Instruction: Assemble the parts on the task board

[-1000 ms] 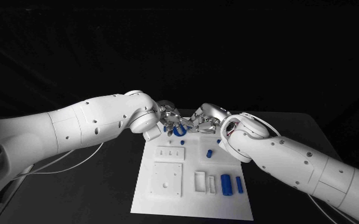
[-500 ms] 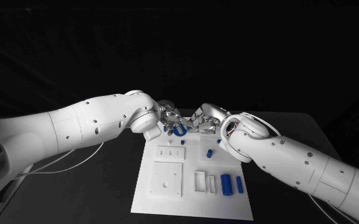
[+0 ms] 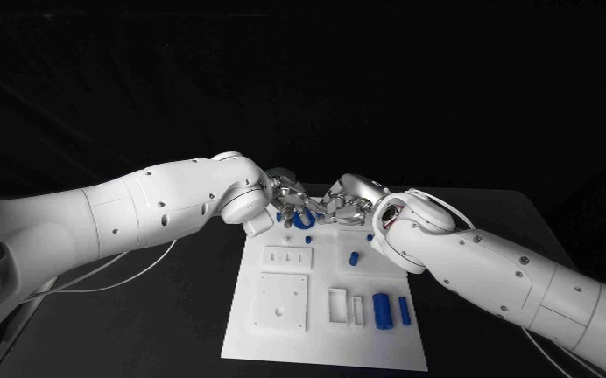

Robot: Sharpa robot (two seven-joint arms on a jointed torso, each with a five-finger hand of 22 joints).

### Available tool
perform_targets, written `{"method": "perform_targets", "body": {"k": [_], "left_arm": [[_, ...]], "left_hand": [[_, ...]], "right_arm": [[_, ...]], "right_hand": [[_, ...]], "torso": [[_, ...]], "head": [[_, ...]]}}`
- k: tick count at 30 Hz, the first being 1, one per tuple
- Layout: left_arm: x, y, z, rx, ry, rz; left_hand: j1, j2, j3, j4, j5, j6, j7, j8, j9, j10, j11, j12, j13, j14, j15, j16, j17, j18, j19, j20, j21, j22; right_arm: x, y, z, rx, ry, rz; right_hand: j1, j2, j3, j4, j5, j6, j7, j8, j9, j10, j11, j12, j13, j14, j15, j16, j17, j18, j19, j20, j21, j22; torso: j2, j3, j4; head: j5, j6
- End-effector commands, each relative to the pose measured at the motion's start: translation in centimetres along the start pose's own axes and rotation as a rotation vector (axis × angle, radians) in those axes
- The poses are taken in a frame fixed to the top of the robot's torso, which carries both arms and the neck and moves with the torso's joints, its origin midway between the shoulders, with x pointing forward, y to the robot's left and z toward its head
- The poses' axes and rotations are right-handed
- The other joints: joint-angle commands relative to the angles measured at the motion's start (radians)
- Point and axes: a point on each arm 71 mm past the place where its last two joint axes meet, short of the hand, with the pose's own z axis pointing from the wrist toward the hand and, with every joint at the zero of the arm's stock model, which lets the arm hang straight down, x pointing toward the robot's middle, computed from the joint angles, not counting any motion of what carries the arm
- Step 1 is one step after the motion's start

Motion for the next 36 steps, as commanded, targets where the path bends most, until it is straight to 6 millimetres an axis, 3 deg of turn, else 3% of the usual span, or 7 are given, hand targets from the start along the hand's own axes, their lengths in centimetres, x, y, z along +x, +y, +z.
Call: {"method": "perform_targets", "body": {"k": [1, 4, 9, 10, 16, 29, 36], "left_arm": [[0.07, -0.33, 0.05, 0.017, -0.012, -0.011], [0.06, -0.34, 0.04, 0.017, -0.016, -0.013], [0.08, -0.39, 0.05, 0.018, -0.021, -0.023], [0.09, -0.41, 0.05, 0.019, -0.022, -0.025], [0.19, -0.51, 0.06, 0.025, -0.031, -0.041], [0.65, -0.34, 0.05, 0.025, -0.037, -0.046], [0.47, -0.29, 0.04, 0.027, -0.065, -0.056]], "left_hand": [[0.011, 0.003, 0.015, -0.023, 0.082, 0.026, -0.016, 0.009, 0.031, 0.041, -0.009, -0.005, -0.004, -0.007, -0.004, 0.002, 0.0, -0.001, 0.009, -0.002, -0.006, 0.005], [0.002, -0.004, 0.047, -0.049, 0.16, 0.044, -0.023, 0.019, 0.115, 0.044, -0.012, -0.005, -0.01, -0.007, -0.007, 0.002, 0.001, -0.003, 0.01, -0.005, -0.011, 0.015], [-0.055, -0.025, 0.124, -0.079, 0.248, 0.045, -0.036, 0.031, 0.358, 0.045, -0.016, 0.019, -0.014, -0.007, -0.013, 0.007, 0.006, -0.009, 0.013, -0.011, -0.022, 0.036], [-0.071, -0.029, 0.138, -0.082, 0.257, 0.046, -0.04, 0.028, 0.414, 0.046, -0.015, 0.034, -0.01, -0.005, -0.017, 0.008, 0.006, -0.012, 0.015, -0.014, -0.025, 0.042], [-0.117, -0.036, 0.165, -0.088, 0.28, 0.087, -0.055, 0.012, 0.573, 0.049, -0.02, 0.102, 0.008, -0.003, -0.027, 0.022, 0.019, -0.025, 0.021, -0.024, -0.039, 0.058], [-0.133, -0.039, 0.172, -0.104, 0.3, 0.122, -0.067, 0.007, 0.636, 0.049, -0.028, 0.162, 0.015, 0.005, -0.031, 0.061, 0.108, -0.03, 0.031, -0.029, -0.059, 0.089], [-0.137, -0.041, 0.175, -0.114, 0.321, 0.141, -0.074, 0.006, 0.67, 0.05, -0.035, 0.215, 0.03, 0.014, -0.032, 0.103, 0.178, -0.029, 0.037, -0.029, -0.06, 0.114]], "right_arm": [[0.28, 0.45, 0.0, -0.023, 0.024, -0.006], [0.32, 0.39, 0.0, -0.021, 0.025, -0.006], [0.36, 0.33, -0.01, -0.02, 0.024, -0.006], [0.37, 0.32, -0.02, -0.02, 0.023, -0.005], [0.42, 0.28, -0.07, -0.019, 0.017, -0.003], [0.36, -0.03, -0.15, -0.013, 0.002, 0.001], [0.13, -0.47, -0.37, -0.019, -0.026, 0.02]], "right_hand": [[-0.002, 0.006, -0.001, 0.001, 0.005, 0.014, -0.008, 0.004, 0.003, 0.002, -0.003, -0.001, 0.001, 0.005, -0.004, 0.002, 0.002, 0.003, 0.023, -0.007, 0.004, 0.096], [-0.002, 0.006, -0.001, 0.001, 0.005, 0.014, -0.008, 0.004, 0.003, 0.002, -0.003, -0.001, 0.001, 0.005, -0.004, 0.002, 0.002, 0.003, 0.023, -0.007, 0.004, 0.096], [-0.002, 0.006, -0.001, 0.001, 0.005, 0.014, -0.008, 0.004, 0.003, 0.002, -0.003, -0.001, 0.001, 0.005, -0.004, 0.002, 0.002, 0.003, 0.023, -0.007, 0.004, 0.096], [-0.003, 0.005, -0.002, 0.0, 0.006, 0.012, -0.008, 0.004, 0.002, 0.0, -0.003, -0.003, 0.0, 0.005, -0.004, 0.0, 0.001, 0.003, 0.023, -0.007, 0.003, 0.095], [-0.007, -0.001, -0.005, 0.003, 0.023, 0.006, -0.006, 0.004, -0.001, -0.002, -0.002, -0.007, -0.003, 0.004, -0.003, -0.004, -0.002, 0.003, 0.022, -0.007, -0.002, 0.094], [-0.014, -0.013, -0.016, 0.011, 0.042, -0.007, -0.004, 0.003, -0.005, -0.012, 0.0, -0.021, -0.015, 0.001, -0.001, -0.016, -0.012, 0.004, 0.019, -0.005, -0.015, 0.092], [-0.027, -0.065, -0.134, 0.048, 0.109, -0.164, 0.041, 0.004, -0.016, -0.076, 0.031, -0.106, -0.094, -0.028, 0.02, -0.067, -0.054, 0.018, -0.001, 0.013, -0.112, 0.069]], "torso": [[0.0, 0.0, 0.0002], [-0.001, 0.0003, 0.0], [0.0, -0.0001, 0.0002], [0.0, -0.0001, 0.0002], [-0.001, 0.0004, 0.0007], [0.0, -0.0005, 0.0], [-0.001, -0.0002, -0.0008]], "head": [[0.0, 0.002], [-0.001, 0.001], [0.0, 0.001], [0.0, 0.001], [-0.002, 0.0], [-0.002, -0.001], [0.001, -0.005]]}}
